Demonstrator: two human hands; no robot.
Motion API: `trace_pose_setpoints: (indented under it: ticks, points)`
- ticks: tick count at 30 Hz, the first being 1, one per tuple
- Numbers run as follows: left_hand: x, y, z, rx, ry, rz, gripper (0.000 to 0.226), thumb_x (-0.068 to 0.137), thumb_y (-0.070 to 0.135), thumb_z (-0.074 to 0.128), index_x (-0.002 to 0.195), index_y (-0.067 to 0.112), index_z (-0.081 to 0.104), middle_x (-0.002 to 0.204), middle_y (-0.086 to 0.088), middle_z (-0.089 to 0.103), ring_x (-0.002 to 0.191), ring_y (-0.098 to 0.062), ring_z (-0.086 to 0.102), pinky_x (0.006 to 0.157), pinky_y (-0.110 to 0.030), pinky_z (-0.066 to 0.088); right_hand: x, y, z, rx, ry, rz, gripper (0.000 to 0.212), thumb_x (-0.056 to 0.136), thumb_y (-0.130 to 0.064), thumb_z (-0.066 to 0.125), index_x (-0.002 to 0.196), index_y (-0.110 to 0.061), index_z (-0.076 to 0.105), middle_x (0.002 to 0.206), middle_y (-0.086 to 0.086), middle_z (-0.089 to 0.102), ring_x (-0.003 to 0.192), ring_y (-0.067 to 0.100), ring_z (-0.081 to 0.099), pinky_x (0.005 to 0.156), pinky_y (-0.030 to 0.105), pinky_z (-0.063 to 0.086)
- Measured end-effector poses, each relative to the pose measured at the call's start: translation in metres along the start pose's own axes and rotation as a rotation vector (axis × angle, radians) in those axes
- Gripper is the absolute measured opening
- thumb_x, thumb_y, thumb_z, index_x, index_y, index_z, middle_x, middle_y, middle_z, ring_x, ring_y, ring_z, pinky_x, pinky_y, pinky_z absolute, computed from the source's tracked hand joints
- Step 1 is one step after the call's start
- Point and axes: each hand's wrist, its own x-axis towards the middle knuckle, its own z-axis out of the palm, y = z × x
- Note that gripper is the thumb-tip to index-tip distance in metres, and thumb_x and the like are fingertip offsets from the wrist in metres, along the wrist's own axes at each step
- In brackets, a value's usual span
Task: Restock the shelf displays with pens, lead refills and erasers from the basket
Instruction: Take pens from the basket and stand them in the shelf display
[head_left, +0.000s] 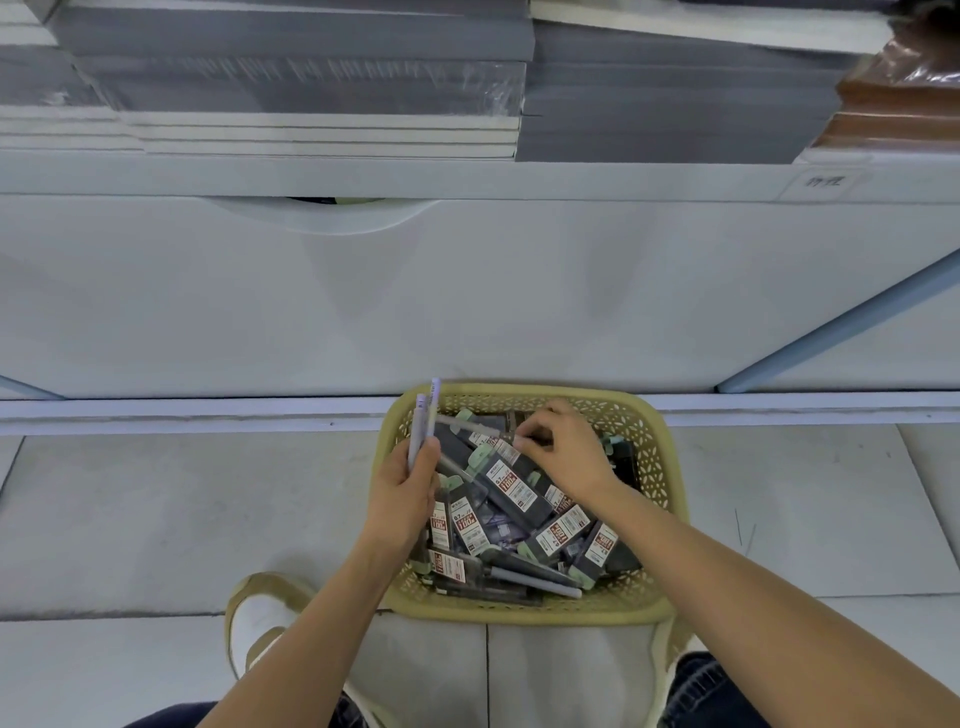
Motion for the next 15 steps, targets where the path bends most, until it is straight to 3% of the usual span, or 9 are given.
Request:
trace_pose_setpoints:
  ticks: [2, 4, 6, 7, 9, 11, 13, 15]
  points:
    - [0.002, 0.005, 0.001, 0.045, 0.020, 0.051, 0.022, 0.094, 0.031, 0.062, 0.095, 0.009, 0.062, 0.069, -0.008, 0.066, 0.063, -0.028, 0.063, 0.055, -0.034, 0.059, 0.004, 0.001, -0.020, 0.072, -0.018, -0.029, 0.006, 0.088, -0.024, 0.069, 0.093, -0.021, 0.069, 0.091, -0.011, 0.063, 0.079, 0.001, 0.055, 0.073, 0.017, 0.042]
    - [0.005, 0.011, 0.004, 0.125, 0.034, 0.127, 0.015, 0.089, 0.031, 0.069, 0.096, 0.018, 0.064, 0.069, 0.004, 0.067, 0.061, -0.021, 0.064, 0.053, -0.033, 0.058, 0.005, 0.002, -0.045, 0.116, -0.102, -0.029, 0.006, 0.087, -0.028, 0.070, 0.090, -0.033, 0.068, 0.078, -0.023, 0.065, 0.071, -0.007, 0.057, 0.062, 0.008, 0.039]
    - [0.011, 0.017, 0.011, 0.240, 0.028, 0.163, 0.023, 0.085, 0.033, 0.074, 0.100, 0.020, 0.061, 0.076, 0.000, 0.069, 0.062, -0.024, 0.066, 0.056, -0.038, 0.059, 0.006, 0.002, -0.066, 0.107, -0.220, -0.041, 0.008, 0.085, -0.034, 0.072, 0.083, -0.041, 0.069, 0.076, -0.028, 0.066, 0.071, -0.010, 0.058, 0.059, 0.008, 0.040]
    - [0.013, 0.018, 0.014, 0.326, 0.004, 0.165, 0.027, 0.083, 0.035, 0.075, 0.097, 0.019, 0.059, 0.076, -0.006, 0.067, 0.058, -0.025, 0.063, 0.055, -0.039, 0.058, 0.006, 0.002, -0.072, 0.118, -0.274, -0.038, 0.004, 0.084, -0.036, 0.072, 0.083, -0.041, 0.071, 0.081, -0.023, 0.069, 0.076, -0.005, 0.061, 0.064, 0.012, 0.043]
    - [0.015, 0.020, 0.021, 0.531, -0.087, 0.156, 0.030, 0.080, 0.039, 0.077, 0.084, 0.017, 0.056, 0.067, -0.009, 0.063, 0.049, -0.019, 0.053, 0.049, -0.033, 0.049, 0.006, 0.004, -0.080, 0.186, -0.334, -0.025, 0.006, 0.083, -0.040, 0.073, 0.088, -0.036, 0.075, 0.089, -0.013, 0.073, 0.088, 0.010, 0.065, 0.081, 0.033, 0.051]
    - [0.014, 0.019, 0.026, 0.644, -0.178, 0.139, 0.036, 0.081, 0.040, 0.076, 0.071, 0.014, 0.053, 0.058, -0.006, 0.059, 0.047, -0.015, 0.047, 0.047, -0.029, 0.040, 0.004, 0.007, -0.082, 0.264, -0.338, -0.019, 0.009, 0.083, -0.039, 0.073, 0.090, -0.034, 0.076, 0.092, -0.011, 0.074, 0.093, 0.013, 0.066, 0.089, 0.040, 0.049]
    - [0.013, 0.016, 0.027, 0.671, -0.196, 0.135, 0.043, 0.082, 0.040, 0.074, 0.062, 0.013, 0.047, 0.050, 0.000, 0.047, 0.045, -0.015, 0.040, 0.046, -0.026, 0.033, 0.000, 0.011, -0.078, 0.332, -0.288, -0.011, 0.009, 0.084, -0.040, 0.071, 0.091, -0.037, 0.075, 0.090, -0.017, 0.073, 0.087, 0.000, 0.066, 0.083, 0.025, 0.049]
    - [0.013, 0.012, 0.024, 0.618, -0.162, 0.096, 0.044, 0.083, 0.040, 0.074, 0.063, 0.008, 0.050, 0.051, -0.004, 0.047, 0.046, -0.017, 0.039, 0.048, -0.026, 0.032, -0.002, 0.016, -0.065, 0.315, -0.147, 0.011, 0.008, 0.089, -0.038, 0.067, 0.095, -0.038, 0.071, 0.083, -0.027, 0.069, 0.075, -0.012, 0.060, 0.068, 0.006, 0.041]
